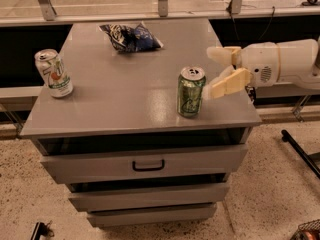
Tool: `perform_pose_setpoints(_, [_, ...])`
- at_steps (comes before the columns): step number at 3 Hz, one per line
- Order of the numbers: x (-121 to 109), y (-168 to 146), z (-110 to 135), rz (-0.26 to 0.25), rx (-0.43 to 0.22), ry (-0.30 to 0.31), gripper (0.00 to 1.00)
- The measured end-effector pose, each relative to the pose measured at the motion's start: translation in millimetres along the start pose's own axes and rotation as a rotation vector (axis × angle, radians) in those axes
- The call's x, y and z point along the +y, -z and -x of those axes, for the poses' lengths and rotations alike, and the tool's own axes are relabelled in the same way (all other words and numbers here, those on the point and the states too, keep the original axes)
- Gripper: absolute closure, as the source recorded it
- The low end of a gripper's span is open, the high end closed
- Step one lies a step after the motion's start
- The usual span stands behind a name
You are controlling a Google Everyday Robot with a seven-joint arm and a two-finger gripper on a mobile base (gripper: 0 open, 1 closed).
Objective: Place green can upright
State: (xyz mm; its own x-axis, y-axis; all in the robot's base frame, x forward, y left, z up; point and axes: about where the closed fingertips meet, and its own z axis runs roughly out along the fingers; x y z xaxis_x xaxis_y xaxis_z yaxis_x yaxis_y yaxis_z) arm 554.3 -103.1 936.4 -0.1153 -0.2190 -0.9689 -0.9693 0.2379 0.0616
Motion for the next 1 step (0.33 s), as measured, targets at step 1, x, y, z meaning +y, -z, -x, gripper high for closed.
perform_pose_setpoints(1, [-0.6, 5.4, 0.3, -0.003, 0.012, 0.006, 0.0])
